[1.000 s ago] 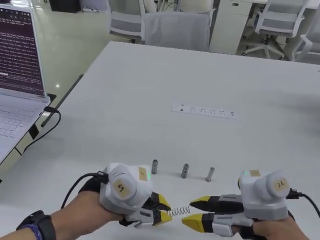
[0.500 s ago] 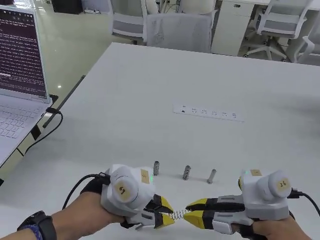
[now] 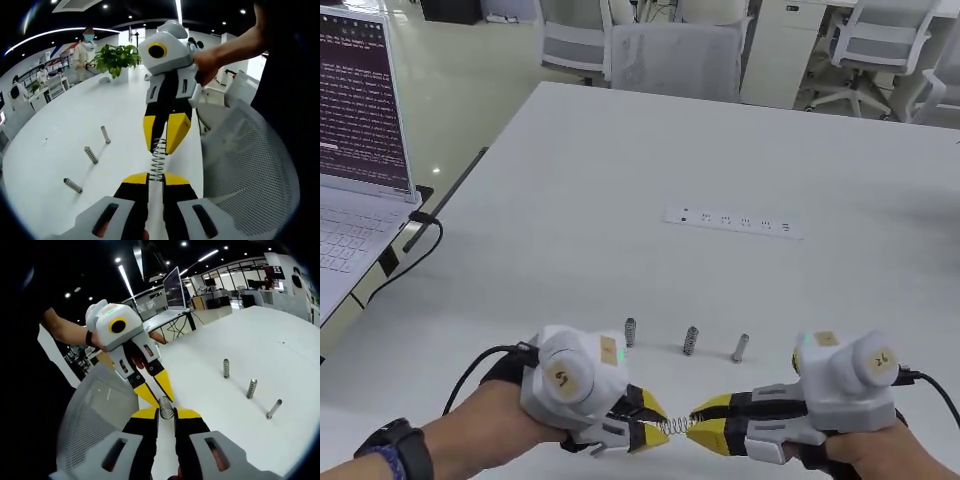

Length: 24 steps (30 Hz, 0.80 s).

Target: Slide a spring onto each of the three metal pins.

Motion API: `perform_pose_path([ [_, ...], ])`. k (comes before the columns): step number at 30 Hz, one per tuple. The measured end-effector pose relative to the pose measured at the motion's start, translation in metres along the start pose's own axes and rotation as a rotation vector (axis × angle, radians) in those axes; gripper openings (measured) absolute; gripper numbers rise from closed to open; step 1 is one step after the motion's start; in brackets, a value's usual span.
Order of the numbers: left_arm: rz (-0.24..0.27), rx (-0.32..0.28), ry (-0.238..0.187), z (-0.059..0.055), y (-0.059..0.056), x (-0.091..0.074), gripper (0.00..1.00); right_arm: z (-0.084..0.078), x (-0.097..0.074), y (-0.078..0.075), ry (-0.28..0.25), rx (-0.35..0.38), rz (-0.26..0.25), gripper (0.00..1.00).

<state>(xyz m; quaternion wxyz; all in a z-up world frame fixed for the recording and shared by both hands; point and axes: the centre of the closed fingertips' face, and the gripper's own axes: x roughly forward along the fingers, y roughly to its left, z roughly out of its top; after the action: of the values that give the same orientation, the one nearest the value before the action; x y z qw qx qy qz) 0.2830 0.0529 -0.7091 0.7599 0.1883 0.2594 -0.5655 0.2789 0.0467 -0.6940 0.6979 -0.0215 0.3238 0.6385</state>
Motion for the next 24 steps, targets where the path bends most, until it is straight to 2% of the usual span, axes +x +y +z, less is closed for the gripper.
perform_pose_path([
  [13, 0.014, 0.012, 0.008, 0.000, 0.000, 0.005, 0.02, 0.002, -0.001, -0.001, 0.010, -0.024, -0.014, 0.08],
  [24, 0.022, -0.002, 0.009, 0.000, 0.000, 0.011, 0.03, 0.006, -0.001, -0.001, 0.010, -0.026, -0.015, 0.08],
])
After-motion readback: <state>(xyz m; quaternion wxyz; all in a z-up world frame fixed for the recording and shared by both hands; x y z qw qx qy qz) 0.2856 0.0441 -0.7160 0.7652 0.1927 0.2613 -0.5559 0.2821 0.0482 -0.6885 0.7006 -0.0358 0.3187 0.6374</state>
